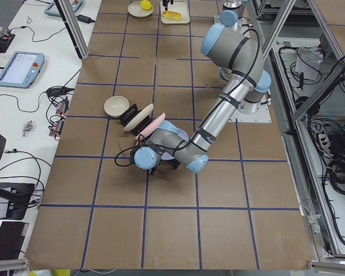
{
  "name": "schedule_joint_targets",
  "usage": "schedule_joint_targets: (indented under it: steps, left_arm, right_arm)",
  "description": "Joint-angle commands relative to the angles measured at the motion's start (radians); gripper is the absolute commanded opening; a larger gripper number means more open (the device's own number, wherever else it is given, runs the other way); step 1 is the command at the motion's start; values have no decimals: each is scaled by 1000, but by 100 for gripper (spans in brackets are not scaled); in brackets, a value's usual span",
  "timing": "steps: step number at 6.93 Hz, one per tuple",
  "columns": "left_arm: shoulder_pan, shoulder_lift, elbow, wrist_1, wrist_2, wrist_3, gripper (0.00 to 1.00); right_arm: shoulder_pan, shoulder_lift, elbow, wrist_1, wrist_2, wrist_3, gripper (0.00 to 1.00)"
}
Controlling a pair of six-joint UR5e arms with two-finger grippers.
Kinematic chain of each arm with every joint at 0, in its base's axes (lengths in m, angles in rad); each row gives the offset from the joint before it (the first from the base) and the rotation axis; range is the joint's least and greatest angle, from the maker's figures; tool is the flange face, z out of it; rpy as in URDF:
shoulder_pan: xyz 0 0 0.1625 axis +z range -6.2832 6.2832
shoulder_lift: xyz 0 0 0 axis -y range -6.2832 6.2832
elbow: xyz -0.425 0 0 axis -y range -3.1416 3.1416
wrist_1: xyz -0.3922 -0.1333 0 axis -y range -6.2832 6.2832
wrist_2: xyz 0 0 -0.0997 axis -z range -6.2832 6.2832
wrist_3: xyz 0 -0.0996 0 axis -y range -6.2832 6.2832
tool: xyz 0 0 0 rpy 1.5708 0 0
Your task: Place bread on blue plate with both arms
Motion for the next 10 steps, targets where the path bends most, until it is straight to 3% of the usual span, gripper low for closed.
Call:
schedule_joint_targets:
  steps: [1,2,3,5,8,10]
  left_arm:
    - [15,3,-1,-8,6,4,44]
    - [16,5,2,-12,26,3,23]
    - [15,12,3,-14,28,-1,19]
    - [12,19,26,-43,40,-4,18]
    - [7,139,23,-157,43,-45,15]
    - [7,221,28,-251,84,-54,14]
  right_arm:
    - [0,47,14,-55,2,-3,93]
    - [0,68,22,-65,2,-4,93]
    - [0,75,22,-65,1,-6,94]
    - [-1,75,43,-65,-2,-7,96]
    - [-1,69,59,-48,-9,-7,99]
    - [-1,69,50,-62,-10,-16,93]
